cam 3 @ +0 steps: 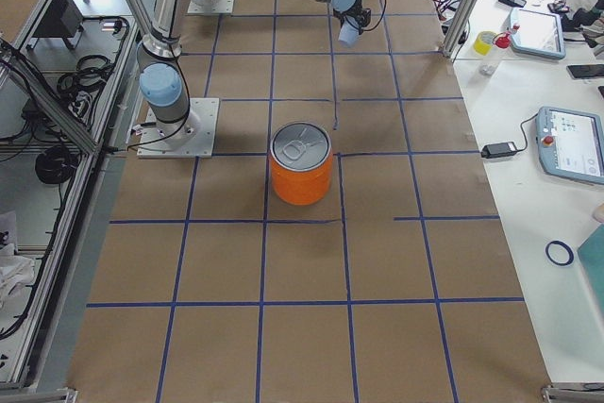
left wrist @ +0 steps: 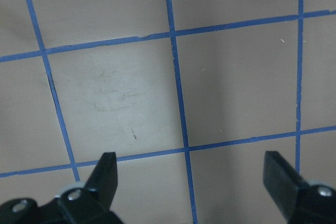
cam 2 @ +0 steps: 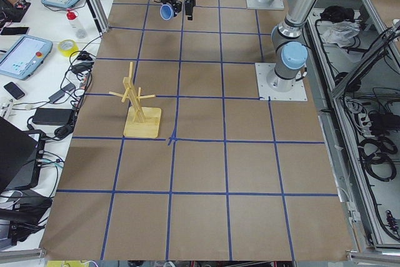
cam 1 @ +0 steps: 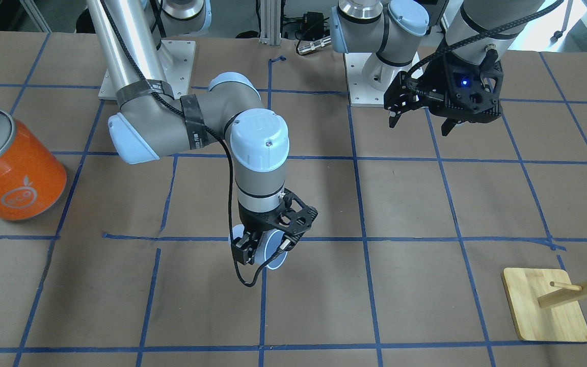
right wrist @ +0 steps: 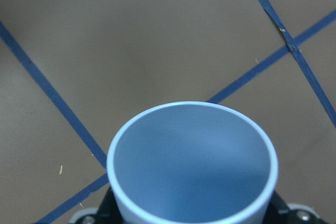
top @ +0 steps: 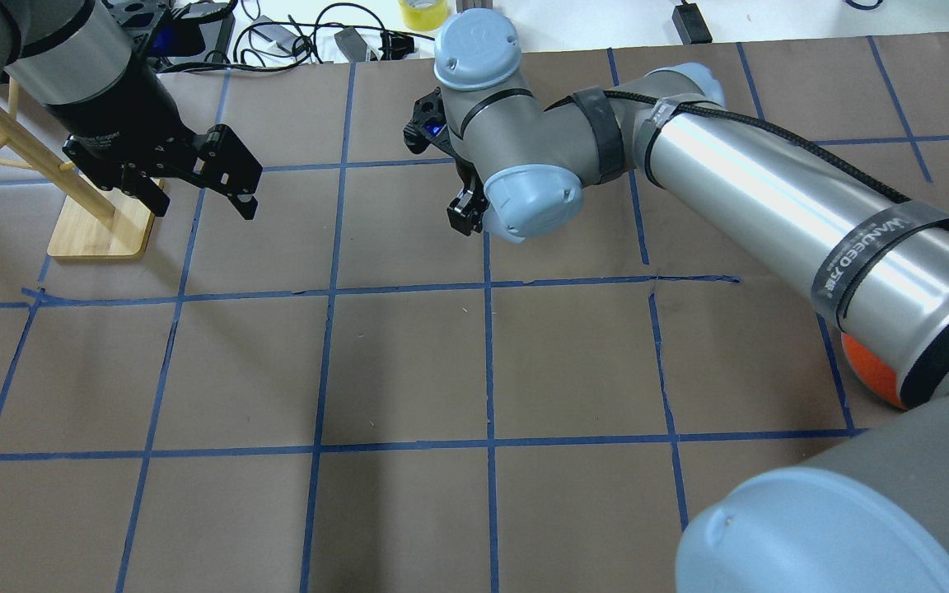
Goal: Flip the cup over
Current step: 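Carry the cup with the right gripper toward the left gripper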
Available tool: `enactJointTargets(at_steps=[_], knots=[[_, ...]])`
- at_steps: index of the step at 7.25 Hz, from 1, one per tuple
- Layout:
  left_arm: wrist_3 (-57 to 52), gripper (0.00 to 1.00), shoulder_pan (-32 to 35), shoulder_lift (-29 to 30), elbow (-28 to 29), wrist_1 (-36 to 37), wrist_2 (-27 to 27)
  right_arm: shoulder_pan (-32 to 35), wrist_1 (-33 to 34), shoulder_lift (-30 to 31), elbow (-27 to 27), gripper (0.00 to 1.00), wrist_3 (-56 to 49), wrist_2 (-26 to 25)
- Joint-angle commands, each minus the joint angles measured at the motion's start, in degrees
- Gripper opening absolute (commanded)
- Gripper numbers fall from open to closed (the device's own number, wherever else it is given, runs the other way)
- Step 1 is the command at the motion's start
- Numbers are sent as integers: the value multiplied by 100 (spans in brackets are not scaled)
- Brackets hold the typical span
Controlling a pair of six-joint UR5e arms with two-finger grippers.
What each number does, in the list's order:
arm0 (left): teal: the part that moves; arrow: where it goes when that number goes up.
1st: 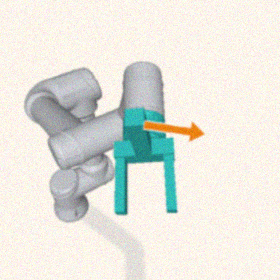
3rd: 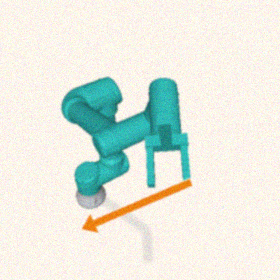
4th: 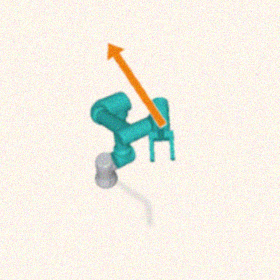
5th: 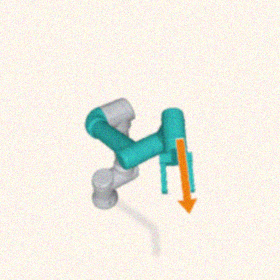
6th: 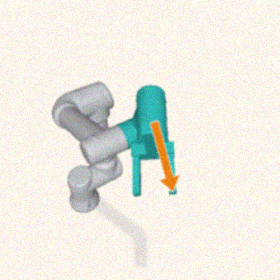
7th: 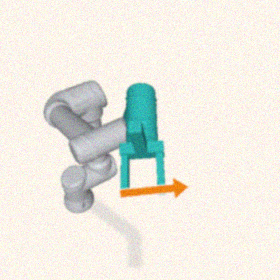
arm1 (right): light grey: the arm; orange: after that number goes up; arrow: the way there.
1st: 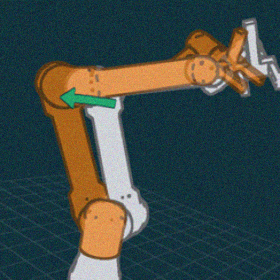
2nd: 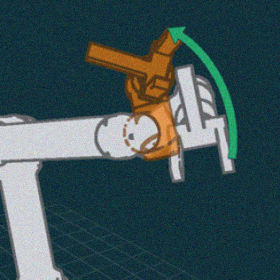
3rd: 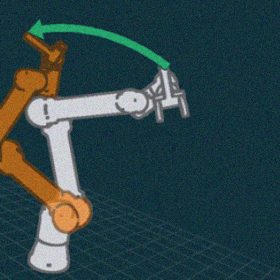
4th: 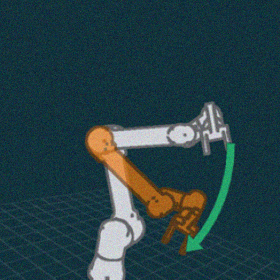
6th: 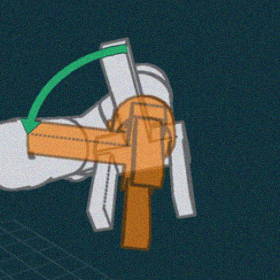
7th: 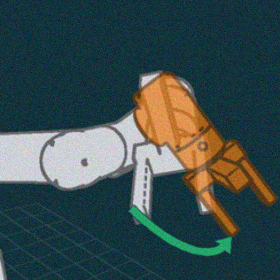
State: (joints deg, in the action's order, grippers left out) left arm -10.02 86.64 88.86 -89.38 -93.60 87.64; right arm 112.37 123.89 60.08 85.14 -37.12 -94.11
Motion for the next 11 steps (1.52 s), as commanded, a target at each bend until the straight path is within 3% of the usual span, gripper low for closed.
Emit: enactJointTargets(at_steps=[1, 4, 11], knots=[[-35, 100, -16, 0, 9, 0, -1, 232, 407, 21, 353, 0, -1562, 16], [-44, 100, -16, 0, 0, 0, 8, 424, 707, 39, 766, 0, -3036, -132], [-44, 100, -16, 9, -9, 0, 8, 531, 689, -277, 776, 0, -2327, -292]])
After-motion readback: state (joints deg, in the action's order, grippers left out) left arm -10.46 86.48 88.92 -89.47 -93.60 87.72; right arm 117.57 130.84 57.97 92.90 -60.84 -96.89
